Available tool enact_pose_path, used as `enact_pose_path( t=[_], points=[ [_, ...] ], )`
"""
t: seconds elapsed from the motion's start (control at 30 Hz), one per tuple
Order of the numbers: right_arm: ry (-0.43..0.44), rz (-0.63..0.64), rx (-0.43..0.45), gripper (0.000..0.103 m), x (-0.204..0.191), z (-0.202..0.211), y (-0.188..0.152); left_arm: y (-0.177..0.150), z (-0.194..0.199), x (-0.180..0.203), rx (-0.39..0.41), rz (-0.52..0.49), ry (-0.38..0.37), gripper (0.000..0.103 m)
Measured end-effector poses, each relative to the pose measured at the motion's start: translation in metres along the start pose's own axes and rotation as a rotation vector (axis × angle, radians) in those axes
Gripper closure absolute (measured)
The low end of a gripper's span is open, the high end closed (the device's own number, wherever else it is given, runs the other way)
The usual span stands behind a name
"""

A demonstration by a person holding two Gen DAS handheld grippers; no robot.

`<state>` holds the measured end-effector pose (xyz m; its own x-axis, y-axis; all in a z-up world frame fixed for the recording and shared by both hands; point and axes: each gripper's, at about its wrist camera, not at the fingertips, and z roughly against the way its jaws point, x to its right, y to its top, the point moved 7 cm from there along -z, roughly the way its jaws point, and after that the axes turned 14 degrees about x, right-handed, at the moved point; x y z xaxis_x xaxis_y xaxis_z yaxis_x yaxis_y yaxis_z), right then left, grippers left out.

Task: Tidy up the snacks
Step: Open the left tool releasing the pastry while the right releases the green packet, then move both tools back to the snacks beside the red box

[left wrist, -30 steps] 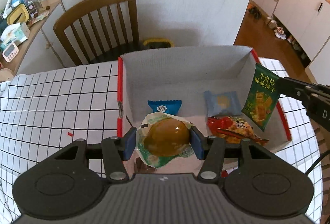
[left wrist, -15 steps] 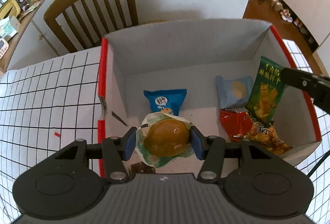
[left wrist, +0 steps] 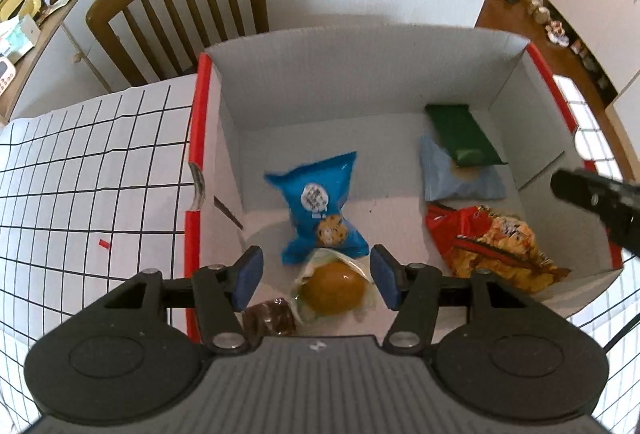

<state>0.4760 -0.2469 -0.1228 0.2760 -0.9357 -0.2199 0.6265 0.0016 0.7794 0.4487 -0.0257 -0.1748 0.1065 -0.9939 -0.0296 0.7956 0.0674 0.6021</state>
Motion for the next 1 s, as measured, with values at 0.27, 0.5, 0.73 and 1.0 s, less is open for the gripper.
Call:
enact_pose_path(
  t=[0.27, 0.5, 0.73, 1.0],
  points=[
    [0.039, 0.01, 0.029, 0.079, -0.011, 0.029, 0.004, 0.008, 0.037, -0.004, 0.078, 0.013, 0.0, 0.044],
    [0.055, 0.032, 0.075, 0.065, -0.023, 0.06, 0.01, 0.009, 0.072, -0.009, 0.137, 0.018, -0.003, 0.044],
    [0.071, 0.057, 0.126, 0.049, -0.034, 0.095, 0.01, 0.004, 0.11, -0.007, 0.2, 0.012, -0.03, 0.044],
    [0.102, 0.068, 0.175, 0.038, -0.046, 0.135, 0.006, -0.007, 0.153, -0.005, 0.258, 0.005, -0.057, 0.043]
  ],
)
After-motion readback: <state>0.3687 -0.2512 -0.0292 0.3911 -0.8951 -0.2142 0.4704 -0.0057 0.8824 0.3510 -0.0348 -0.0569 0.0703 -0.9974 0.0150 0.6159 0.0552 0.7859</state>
